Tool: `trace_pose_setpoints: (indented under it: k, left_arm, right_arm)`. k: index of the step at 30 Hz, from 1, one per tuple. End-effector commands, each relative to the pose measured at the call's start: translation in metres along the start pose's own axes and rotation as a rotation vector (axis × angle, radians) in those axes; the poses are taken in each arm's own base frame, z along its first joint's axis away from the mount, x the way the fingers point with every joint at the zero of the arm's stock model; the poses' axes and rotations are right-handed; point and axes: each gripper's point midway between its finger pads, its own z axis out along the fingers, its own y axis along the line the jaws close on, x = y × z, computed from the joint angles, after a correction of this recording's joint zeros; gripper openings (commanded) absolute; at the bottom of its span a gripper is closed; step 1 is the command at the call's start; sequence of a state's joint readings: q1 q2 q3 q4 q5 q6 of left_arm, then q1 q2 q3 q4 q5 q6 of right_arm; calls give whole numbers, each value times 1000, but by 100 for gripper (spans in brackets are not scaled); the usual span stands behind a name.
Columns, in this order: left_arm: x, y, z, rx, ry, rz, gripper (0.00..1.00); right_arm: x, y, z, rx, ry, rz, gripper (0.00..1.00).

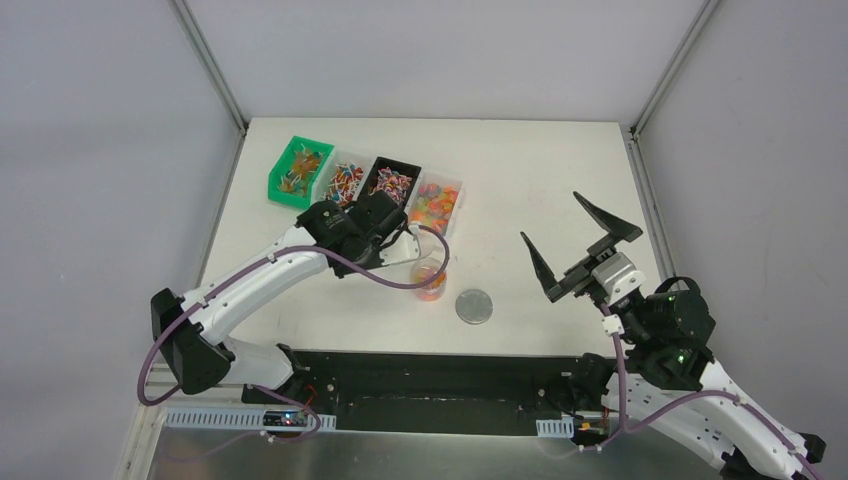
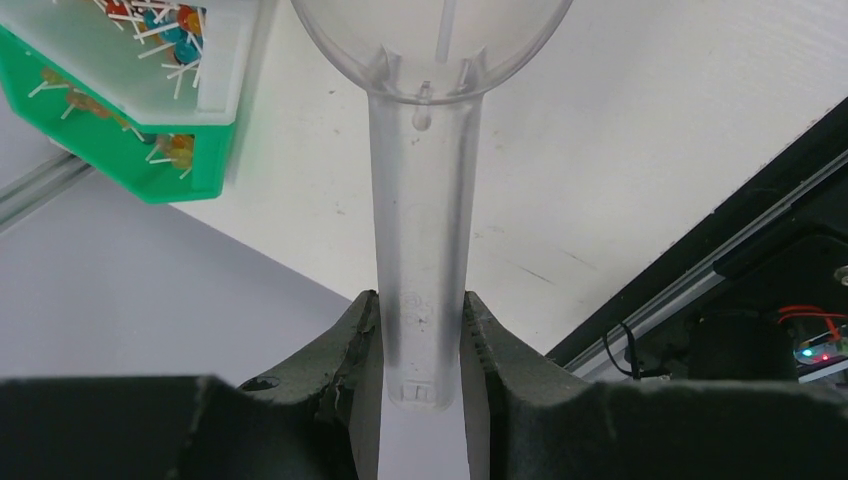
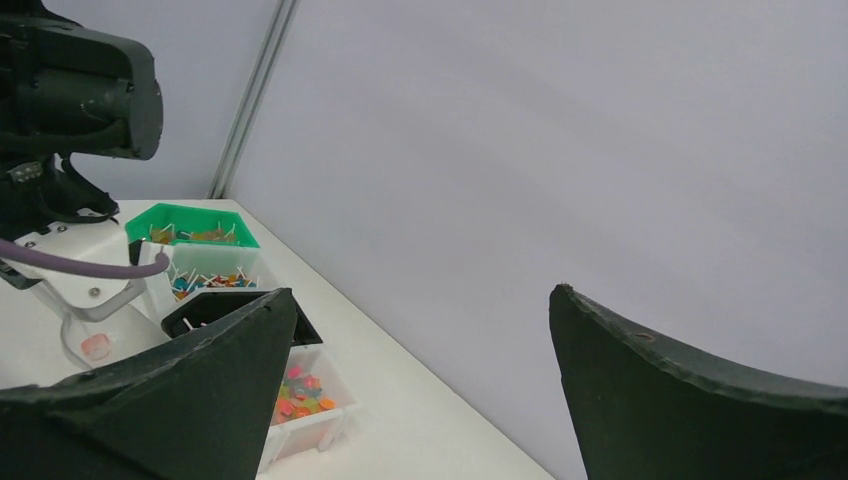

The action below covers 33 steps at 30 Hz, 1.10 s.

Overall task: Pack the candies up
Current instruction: Place the fake candies in the packing bottle.

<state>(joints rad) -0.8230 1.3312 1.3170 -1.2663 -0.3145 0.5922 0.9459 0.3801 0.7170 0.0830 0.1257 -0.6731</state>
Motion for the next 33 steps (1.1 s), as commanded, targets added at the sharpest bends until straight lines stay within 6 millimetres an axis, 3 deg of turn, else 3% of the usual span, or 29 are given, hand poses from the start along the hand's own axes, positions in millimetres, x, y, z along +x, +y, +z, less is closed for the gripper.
trace_pose_setpoints:
  k: [1,5,18,33]
  left_arm:
    - [21,0,-7,-60,104,32,0]
    - [30,-2,-8,-78,187,59,0]
    - [1,-2,-8,-141,262,166,0]
    - [-3,15,-1,-288,393,254,0]
  right_arm:
    - [-9,-18,-5,68,-6,23,100]
    - [-7,-18,-6,68,3,15,100]
    - [-8,-26,-10,107,8,30,100]
    - [-6,-27,-15,114,11,17,100]
